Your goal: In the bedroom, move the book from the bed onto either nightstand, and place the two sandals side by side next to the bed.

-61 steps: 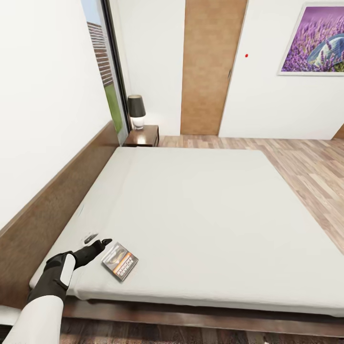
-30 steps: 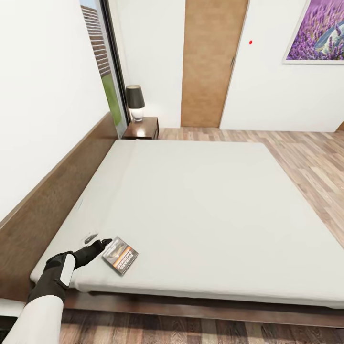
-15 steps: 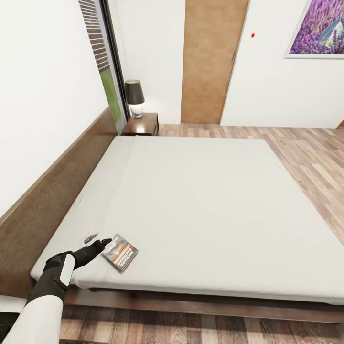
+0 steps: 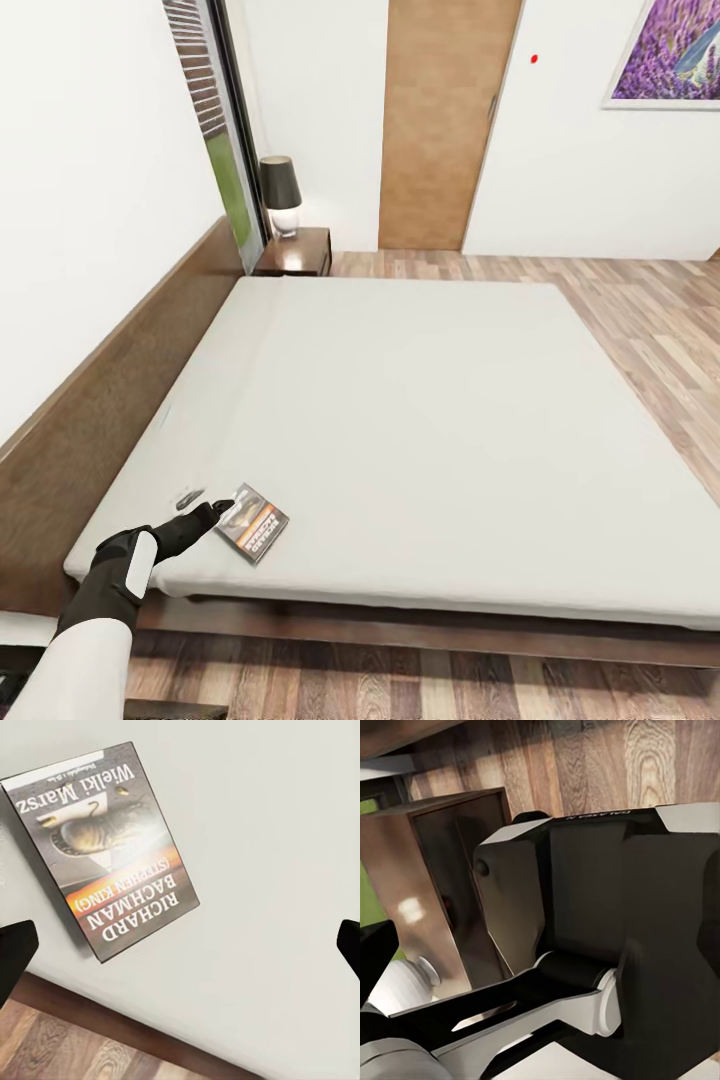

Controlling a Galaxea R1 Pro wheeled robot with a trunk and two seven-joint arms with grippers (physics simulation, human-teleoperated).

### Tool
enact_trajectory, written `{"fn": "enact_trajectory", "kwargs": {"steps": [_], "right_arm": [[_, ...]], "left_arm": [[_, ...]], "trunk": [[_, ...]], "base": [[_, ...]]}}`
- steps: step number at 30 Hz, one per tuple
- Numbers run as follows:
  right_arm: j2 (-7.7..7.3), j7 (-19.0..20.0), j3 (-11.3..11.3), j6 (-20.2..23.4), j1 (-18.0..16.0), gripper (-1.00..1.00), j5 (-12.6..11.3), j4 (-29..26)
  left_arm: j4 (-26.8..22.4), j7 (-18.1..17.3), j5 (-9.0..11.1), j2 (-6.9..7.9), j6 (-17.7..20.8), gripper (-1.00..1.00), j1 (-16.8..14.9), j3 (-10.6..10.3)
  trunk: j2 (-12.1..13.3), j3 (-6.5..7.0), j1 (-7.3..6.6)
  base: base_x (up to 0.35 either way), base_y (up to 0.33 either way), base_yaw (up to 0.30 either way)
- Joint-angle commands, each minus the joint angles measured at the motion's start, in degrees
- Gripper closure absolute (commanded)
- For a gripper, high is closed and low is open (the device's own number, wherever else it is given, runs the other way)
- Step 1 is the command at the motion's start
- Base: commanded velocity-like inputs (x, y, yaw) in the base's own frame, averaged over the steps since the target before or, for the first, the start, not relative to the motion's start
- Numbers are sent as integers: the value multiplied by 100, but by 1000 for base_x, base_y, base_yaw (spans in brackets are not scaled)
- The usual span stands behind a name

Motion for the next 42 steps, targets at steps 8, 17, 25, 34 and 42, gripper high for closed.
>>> {"fn": "enact_trajectory", "kwargs": {"steps": [8,17,25,34,42], "right_arm": [[-1,18,-42,60,-11,-100,-30,19],[-2,18,-42,60,-5,-100,-30,19],[-2,18,-42,63,-7,-100,-30,19],[-4,18,-42,62,-8,-100,-30,19],[-4,18,-42,61,-6,-100,-30,19]], "left_arm": [[-4,3,54,-2,50,-100,-5,16],[-4,2,54,-2,53,-100,-5,16],[-4,-12,54,-2,53,-100,-5,16],[-4,-14,46,6,40,-100,-5,12],[-4,-14,45,7,41,-100,-5,14]], "trunk": [[-11,-82,3],[-11,-163,3],[-11,-235,3],[-11,-270,3],[-11,-270,3]], "base": [[0,0,0],[0,0,0],[0,0,0],[134,0,0],[32,0,0]]}}
